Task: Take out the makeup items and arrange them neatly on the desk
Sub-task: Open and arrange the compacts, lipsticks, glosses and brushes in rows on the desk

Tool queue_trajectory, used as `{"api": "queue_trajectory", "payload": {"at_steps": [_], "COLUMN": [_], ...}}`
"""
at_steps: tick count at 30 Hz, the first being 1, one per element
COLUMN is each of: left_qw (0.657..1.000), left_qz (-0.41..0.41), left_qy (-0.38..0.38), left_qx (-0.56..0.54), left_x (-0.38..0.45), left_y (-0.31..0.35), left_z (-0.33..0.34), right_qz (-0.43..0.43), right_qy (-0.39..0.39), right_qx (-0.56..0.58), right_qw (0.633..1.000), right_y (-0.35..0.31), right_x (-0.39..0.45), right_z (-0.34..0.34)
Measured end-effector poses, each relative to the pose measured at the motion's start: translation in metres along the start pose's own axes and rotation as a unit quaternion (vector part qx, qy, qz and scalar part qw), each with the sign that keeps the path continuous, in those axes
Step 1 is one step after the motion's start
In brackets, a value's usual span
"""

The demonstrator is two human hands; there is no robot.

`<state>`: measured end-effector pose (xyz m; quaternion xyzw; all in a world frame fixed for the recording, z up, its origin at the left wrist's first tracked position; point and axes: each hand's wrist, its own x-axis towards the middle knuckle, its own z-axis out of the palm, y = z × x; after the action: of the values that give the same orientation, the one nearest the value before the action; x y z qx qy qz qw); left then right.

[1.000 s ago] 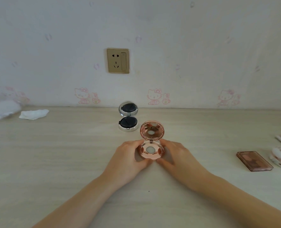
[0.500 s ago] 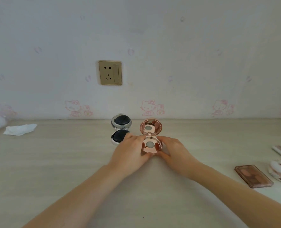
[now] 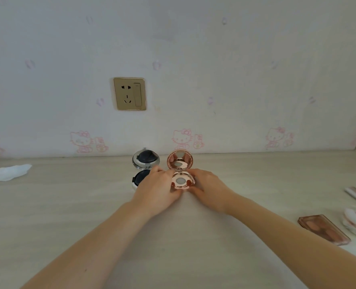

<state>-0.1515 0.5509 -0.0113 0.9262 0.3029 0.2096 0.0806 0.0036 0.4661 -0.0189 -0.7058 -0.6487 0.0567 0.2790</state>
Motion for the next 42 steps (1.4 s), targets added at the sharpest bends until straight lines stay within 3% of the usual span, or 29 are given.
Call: {"api": "queue_trajectory", "payload": {"at_steps": [12, 21, 29, 36, 42], "left_qw": [0.998, 0.993, 0.993, 0.981, 0.973], "left_qz": [0.015, 0.059, 0.115, 0.184, 0.185], "left_qy": [0.009, 0.044, 0.023, -0.005, -0.039], "left_qx": [0.058, 0.091, 0.003, -0.064, -0.129], "left_x": [0.000, -0.017, -0.035, -0.026, -0.013], "left_y": [-0.002, 0.017, 0.087, 0.173, 0.231], "left_z": [-0.001, -0.004, 0.020, 0.051, 0.075], "right_qz": [0.020, 0.080, 0.106, 0.182, 0.204], "right_qy": [0.016, -0.014, 0.000, 0.019, 0.026], "right_qx": [0.001, -0.084, -0.146, -0.175, -0.215], "right_qw": [1.000, 0.993, 0.984, 0.968, 0.955], "right_y": [0.003, 0.008, 0.030, 0.074, 0.107], "right_x": [-0.002, -0.048, -0.133, -0.199, -0.231], "right_z": [0.001, -0.027, -0.083, -0.146, -0.180]}}
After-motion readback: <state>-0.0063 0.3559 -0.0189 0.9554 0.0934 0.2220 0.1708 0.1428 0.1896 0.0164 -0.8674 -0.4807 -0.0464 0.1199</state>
